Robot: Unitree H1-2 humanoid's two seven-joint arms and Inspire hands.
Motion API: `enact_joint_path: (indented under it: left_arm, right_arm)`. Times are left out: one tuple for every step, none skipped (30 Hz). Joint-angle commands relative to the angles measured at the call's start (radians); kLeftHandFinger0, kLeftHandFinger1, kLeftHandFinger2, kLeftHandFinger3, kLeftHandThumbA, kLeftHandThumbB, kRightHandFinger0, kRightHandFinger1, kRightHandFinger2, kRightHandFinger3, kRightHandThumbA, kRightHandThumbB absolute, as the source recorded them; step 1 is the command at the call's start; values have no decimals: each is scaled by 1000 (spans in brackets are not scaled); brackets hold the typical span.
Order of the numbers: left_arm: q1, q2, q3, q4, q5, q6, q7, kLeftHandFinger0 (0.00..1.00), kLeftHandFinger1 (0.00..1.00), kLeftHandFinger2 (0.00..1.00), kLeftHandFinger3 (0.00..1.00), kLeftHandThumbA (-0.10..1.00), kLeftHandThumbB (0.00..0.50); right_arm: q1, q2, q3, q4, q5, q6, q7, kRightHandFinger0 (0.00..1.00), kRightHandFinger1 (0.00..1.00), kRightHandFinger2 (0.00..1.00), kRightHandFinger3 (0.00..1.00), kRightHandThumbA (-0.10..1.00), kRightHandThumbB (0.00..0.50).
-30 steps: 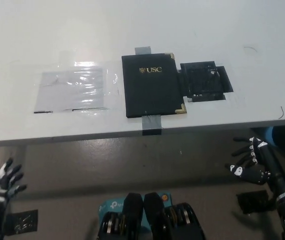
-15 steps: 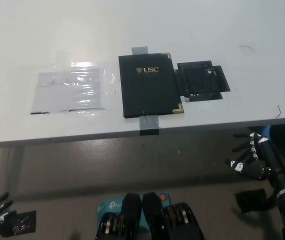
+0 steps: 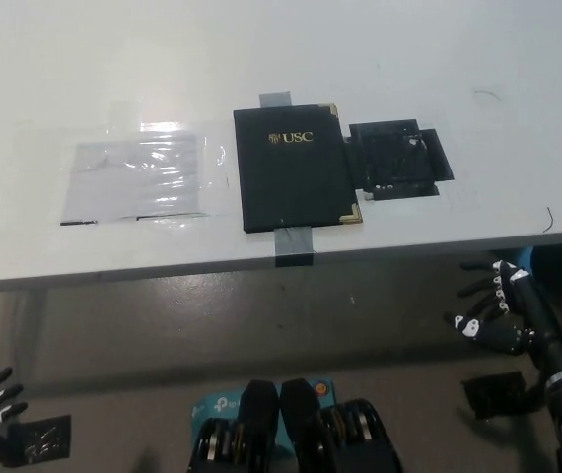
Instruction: The robot uses its left hand to push the cover of the diary kept in the middle of the desk towards the right to close it
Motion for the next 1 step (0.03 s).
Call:
enact_joint_path:
  left_arm:
    - [-8, 7, 18, -16, -14, -4, -14, 712, 753, 804, 865, 1000, 459]
  right_arm:
    - [-28, -4, -19, -26, 6, -17, -6, 282, 371, 472, 699, 844, 107]
